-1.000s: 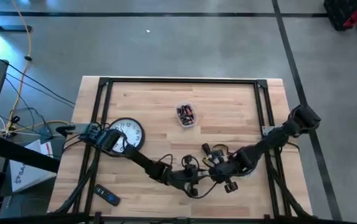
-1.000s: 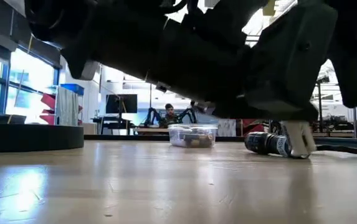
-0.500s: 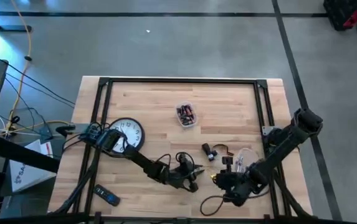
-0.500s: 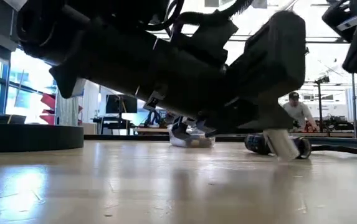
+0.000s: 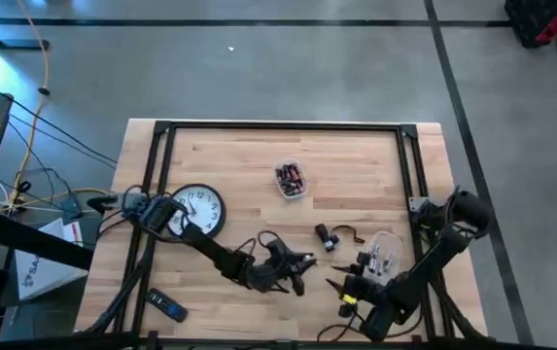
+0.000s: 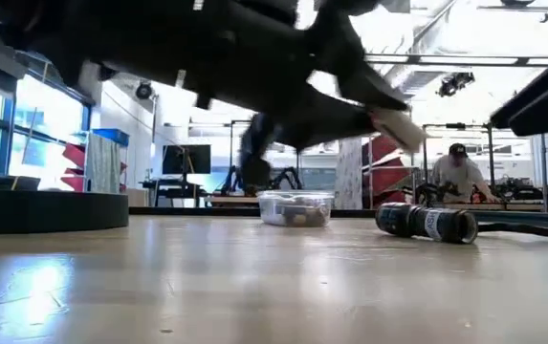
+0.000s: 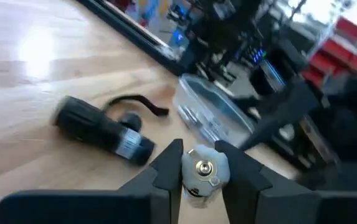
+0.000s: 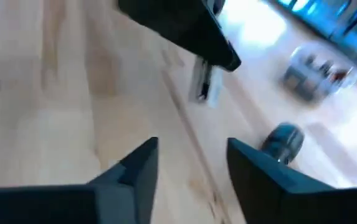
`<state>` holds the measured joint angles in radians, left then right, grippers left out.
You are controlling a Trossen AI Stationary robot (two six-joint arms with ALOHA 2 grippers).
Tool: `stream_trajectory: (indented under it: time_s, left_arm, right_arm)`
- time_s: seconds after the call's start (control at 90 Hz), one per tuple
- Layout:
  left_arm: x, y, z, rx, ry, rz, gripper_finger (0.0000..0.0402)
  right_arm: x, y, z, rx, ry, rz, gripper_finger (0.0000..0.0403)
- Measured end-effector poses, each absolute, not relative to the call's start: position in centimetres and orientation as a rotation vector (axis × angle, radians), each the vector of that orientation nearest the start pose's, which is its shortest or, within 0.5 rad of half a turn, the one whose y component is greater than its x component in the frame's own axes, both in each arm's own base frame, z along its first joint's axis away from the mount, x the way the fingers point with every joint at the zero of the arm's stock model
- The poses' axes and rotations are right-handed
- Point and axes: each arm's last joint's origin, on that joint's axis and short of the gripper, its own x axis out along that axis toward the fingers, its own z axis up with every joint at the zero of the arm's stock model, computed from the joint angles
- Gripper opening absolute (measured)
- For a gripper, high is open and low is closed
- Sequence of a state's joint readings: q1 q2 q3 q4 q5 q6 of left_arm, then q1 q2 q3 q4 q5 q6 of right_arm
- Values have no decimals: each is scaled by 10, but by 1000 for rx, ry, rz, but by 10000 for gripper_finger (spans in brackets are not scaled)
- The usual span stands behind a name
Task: Insert battery
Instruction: Insert the silver battery into the battery holder
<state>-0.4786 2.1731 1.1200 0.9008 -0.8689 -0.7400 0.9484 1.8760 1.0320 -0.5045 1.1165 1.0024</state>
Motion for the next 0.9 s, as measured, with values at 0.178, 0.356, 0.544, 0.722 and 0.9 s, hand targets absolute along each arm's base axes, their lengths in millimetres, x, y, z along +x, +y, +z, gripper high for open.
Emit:
stream_trajectory:
  time_s: [0.178,0.356,0.544,0.722,0.9]
  left_arm:
    - [373,-166,134,-742,-155,386,65]
    - [373,-162,137,-788,-191,360,65]
    - [375,-158,141,-802,-218,322,65]
    - [377,-154,141,-806,-221,330,65]
    - [377,-154,140,-815,-222,328,65]
  right_arm:
    - [220,245,134,-311,355,-521,218]
    - [237,230,136,-360,327,-606,219]
    - [252,222,138,-397,346,-632,220]
    - [274,220,143,-411,394,-576,220]
    - [290,216,151,-458,383,-570,207]
